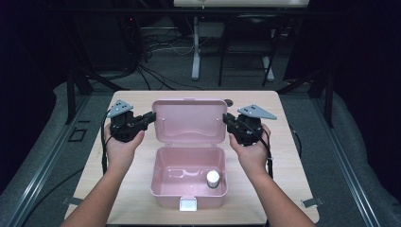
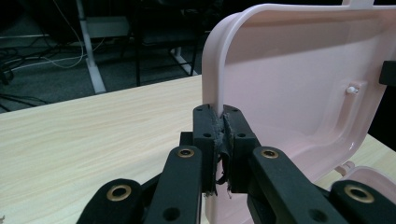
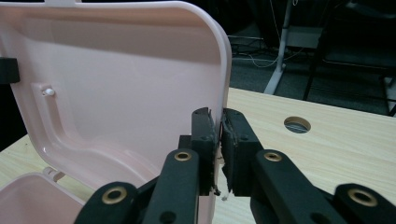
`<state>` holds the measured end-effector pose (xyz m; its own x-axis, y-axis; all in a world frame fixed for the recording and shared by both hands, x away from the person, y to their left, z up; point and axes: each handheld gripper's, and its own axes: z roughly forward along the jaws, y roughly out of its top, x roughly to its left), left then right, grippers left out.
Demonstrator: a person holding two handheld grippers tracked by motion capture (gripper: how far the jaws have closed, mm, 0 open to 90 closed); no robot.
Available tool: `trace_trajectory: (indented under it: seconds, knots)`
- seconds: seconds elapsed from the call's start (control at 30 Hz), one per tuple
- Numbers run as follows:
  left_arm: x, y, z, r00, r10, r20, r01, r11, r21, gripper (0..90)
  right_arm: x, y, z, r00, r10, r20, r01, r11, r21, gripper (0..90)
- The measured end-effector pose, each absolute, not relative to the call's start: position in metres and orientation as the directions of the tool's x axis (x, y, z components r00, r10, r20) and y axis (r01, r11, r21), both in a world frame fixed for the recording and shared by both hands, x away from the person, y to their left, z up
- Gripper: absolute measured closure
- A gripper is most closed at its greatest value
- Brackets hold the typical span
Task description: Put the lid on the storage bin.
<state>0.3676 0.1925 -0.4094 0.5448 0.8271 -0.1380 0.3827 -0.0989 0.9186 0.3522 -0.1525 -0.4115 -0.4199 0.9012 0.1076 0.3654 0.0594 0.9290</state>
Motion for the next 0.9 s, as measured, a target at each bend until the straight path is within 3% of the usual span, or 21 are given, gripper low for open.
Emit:
trace_trajectory:
  seconds: [0.17, 0.9]
  knots:
    - [0.3664, 0.1924, -0.4083, 0.54, 0.83, -0.14, 0.386, -0.096, 0.918, 85.6, 0.352, -0.151, -0.4102, -0.403, 0.909, 0.105, 0.363, 0.053, 0.93, 87.2]
    - [0.3713, 0.1952, -0.41, 0.551, 0.816, -0.174, 0.377, -0.057, 0.924, 85.6, 0.3576, -0.15, -0.4111, -0.392, 0.913, 0.11, 0.35, 0.038, 0.936, 87.6]
